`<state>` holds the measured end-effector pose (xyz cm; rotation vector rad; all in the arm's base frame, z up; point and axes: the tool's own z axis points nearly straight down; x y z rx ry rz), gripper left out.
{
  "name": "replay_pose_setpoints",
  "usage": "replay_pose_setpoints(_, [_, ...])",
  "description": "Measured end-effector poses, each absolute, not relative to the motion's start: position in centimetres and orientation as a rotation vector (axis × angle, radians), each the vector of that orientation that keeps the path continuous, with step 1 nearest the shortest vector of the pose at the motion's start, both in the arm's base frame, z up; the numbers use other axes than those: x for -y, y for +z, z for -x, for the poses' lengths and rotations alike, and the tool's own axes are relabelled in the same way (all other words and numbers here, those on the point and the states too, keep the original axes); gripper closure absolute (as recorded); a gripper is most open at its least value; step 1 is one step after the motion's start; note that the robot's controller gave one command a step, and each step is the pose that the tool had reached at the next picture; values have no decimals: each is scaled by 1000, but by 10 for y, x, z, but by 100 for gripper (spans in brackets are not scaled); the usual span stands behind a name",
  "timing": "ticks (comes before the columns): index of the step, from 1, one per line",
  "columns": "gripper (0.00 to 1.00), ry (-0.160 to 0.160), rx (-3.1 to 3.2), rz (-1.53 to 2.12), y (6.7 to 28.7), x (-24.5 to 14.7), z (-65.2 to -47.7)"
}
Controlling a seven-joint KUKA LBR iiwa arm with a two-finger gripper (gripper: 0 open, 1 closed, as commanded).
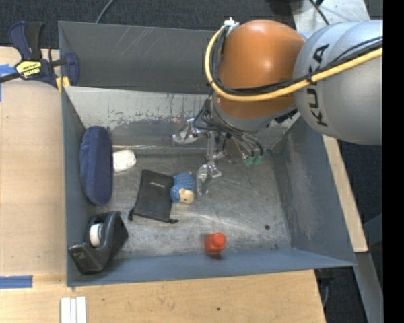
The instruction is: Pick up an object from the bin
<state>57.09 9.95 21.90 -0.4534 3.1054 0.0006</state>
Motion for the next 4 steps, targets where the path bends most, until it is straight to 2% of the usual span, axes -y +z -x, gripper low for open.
replay_pose_setpoints(1, [0, -1, -2931, 1115, 208, -92, -601])
replay_pose_setpoints(2, [0, -2, -2562, 1808, 73, -86, -594])
replay_pose_setpoints(3, [100, -2, -2552, 1798, 77, -89, -597])
replay_pose_setpoints(4, [0, -6, -2559, 1804, 75, -86, -595])
